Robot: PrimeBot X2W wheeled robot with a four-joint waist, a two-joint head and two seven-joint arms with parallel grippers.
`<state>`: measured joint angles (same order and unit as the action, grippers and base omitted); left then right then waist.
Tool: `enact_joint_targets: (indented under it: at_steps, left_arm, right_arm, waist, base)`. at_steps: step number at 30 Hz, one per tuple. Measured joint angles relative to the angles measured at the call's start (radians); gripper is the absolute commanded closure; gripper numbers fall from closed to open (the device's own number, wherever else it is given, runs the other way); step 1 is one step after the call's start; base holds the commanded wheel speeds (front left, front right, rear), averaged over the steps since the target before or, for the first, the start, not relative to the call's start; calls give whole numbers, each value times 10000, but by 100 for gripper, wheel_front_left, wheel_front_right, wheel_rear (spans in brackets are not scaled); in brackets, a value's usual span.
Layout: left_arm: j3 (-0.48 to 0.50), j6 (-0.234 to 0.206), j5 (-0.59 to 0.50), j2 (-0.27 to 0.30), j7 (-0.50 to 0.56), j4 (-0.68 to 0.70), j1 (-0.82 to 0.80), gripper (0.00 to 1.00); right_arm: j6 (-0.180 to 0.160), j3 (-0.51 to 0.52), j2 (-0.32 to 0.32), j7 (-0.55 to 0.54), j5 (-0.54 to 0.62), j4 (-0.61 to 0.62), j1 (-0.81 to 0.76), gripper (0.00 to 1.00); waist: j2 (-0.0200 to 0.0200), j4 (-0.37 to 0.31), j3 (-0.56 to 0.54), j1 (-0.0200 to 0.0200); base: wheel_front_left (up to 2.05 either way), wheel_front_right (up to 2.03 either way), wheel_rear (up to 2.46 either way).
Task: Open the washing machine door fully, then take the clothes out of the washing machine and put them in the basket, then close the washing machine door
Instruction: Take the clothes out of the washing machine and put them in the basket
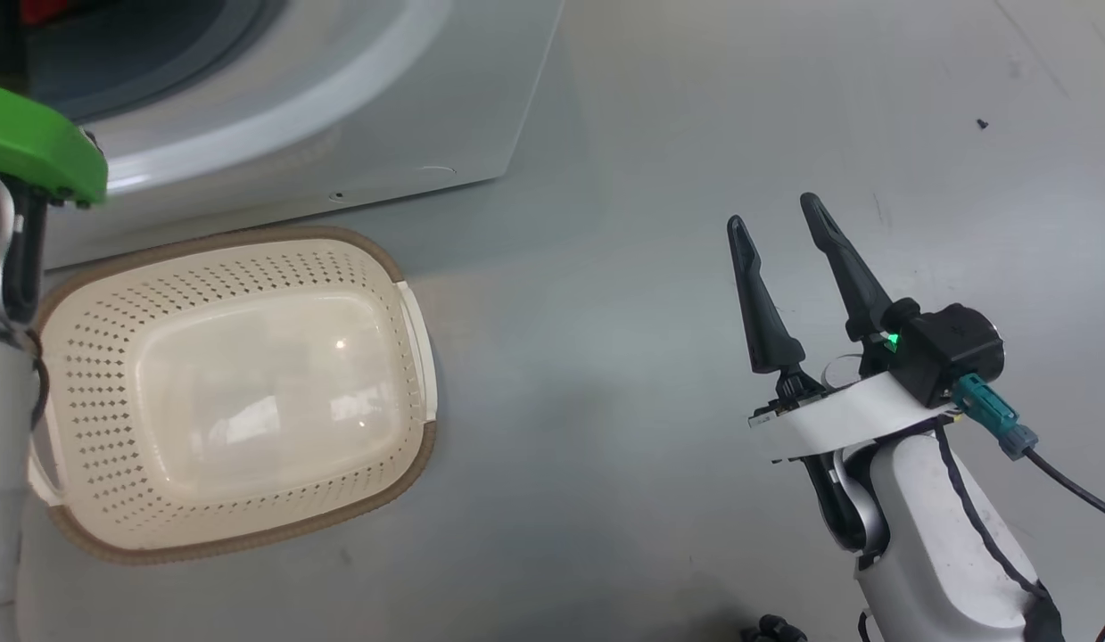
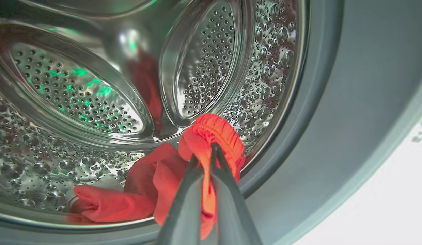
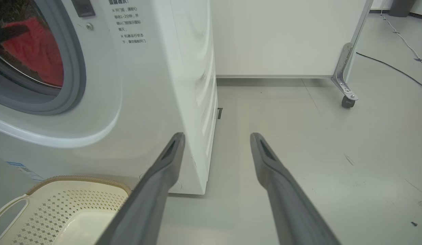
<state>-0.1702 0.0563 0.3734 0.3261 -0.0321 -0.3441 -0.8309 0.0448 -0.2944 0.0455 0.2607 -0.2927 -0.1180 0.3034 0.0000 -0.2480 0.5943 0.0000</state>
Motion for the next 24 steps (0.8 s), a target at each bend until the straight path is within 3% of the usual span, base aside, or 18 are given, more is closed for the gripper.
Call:
enact_joint_targets:
  at_steps: [11,24]
  left_arm:
    - [21,-596,-58,-627,-1206,600,1771,100]
    - [21,-1131,-596,-658,-1985,2199,2657,100]
  right_arm:
    - [157,222,10,0,326,-261,-772,0]
    - [332,366,13,0,479,-384,-1344,0]
  waist:
    - [0,470,-1069,0]
    - [0,1012,-2342,0]
  base:
    - [0,0,0]
    - [0,0,0]
